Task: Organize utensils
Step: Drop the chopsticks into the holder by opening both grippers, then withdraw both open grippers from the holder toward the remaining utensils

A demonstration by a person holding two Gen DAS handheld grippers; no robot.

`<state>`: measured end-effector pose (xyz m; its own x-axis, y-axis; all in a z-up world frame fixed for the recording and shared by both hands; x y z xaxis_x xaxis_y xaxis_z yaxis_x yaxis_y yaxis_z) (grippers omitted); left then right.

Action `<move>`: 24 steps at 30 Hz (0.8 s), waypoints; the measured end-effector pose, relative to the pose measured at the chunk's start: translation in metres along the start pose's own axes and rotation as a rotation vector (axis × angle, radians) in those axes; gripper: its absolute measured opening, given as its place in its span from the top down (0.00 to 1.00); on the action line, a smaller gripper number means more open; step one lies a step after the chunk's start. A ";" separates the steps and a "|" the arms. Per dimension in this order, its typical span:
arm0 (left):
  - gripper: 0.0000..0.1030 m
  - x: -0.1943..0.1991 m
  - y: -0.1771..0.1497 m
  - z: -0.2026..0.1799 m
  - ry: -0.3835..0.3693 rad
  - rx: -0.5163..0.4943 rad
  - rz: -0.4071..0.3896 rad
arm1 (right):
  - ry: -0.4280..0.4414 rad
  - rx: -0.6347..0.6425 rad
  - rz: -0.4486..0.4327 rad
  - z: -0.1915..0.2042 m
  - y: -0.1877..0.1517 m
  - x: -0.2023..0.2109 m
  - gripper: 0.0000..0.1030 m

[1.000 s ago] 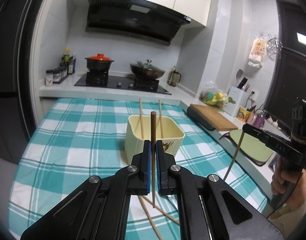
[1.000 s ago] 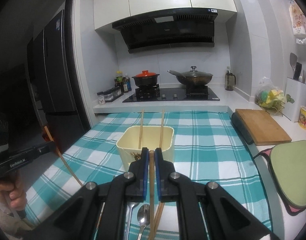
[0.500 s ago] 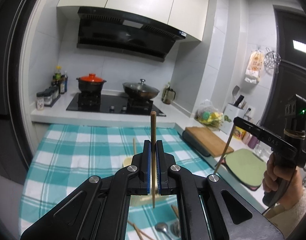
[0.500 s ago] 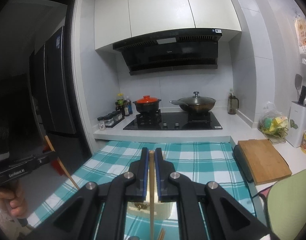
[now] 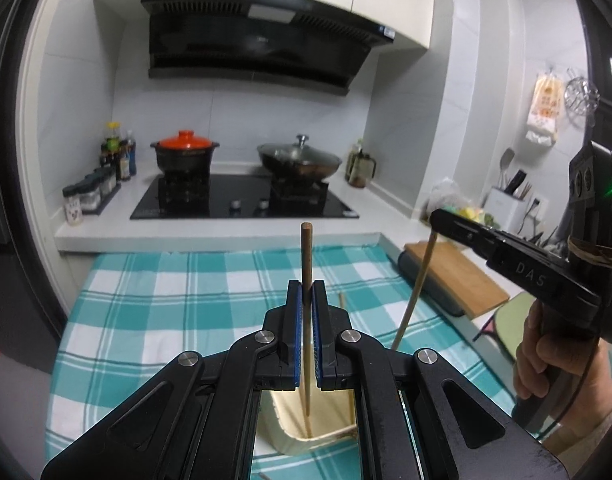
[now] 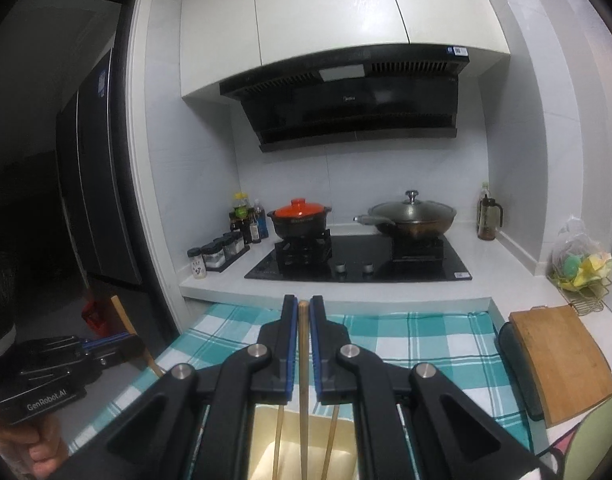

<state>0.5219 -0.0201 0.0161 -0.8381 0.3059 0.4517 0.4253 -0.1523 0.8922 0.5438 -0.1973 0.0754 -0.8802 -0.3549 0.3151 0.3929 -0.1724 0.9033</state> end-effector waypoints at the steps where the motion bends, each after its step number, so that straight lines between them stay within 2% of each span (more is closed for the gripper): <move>1: 0.97 -0.009 -0.005 0.001 0.002 0.002 0.019 | 0.001 -0.005 0.023 -0.002 -0.006 -0.009 0.94; 9: 0.97 -0.062 -0.044 0.009 0.002 0.029 0.151 | 0.007 -0.044 0.240 -0.019 -0.068 -0.078 0.94; 15: 0.94 -0.084 -0.059 0.013 0.013 0.065 0.221 | -0.014 -0.062 0.337 -0.025 -0.092 -0.108 0.93; 16: 0.87 -0.087 -0.060 0.015 0.012 0.082 0.236 | -0.017 -0.069 0.344 -0.026 -0.092 -0.110 0.93; 17: 0.79 -0.087 -0.060 0.017 0.012 0.096 0.247 | -0.025 -0.077 0.355 -0.026 -0.092 -0.113 0.88; 19: 0.45 -0.077 -0.057 0.022 0.035 0.110 0.240 | -0.037 -0.097 0.352 -0.028 -0.086 -0.113 0.74; 20: 0.39 -0.068 -0.054 0.023 0.048 0.107 0.224 | -0.037 -0.111 0.335 -0.028 -0.080 -0.108 0.66; 21: 0.32 -0.056 -0.051 0.024 0.062 0.094 0.203 | -0.027 -0.125 0.314 -0.027 -0.072 -0.099 0.62; 24: 0.17 -0.019 -0.049 0.024 0.086 0.036 0.171 | -0.017 -0.101 0.266 -0.021 -0.051 -0.067 0.61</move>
<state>0.5251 0.0038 -0.0357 -0.7781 0.1966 0.5965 0.5747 -0.1605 0.8025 0.5885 -0.1841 0.0016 -0.7467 -0.3845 0.5428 0.6343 -0.1661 0.7550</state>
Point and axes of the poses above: each gripper's, at about its wrist camera, not at the fingertips, and x roughly against the way its jaws point, z to its left, y to its top, the point moved 5 cm from there along -x, roughly the way its jaws point, and after that the axes turned 11 degrees about -x, right-handed, at the moved point
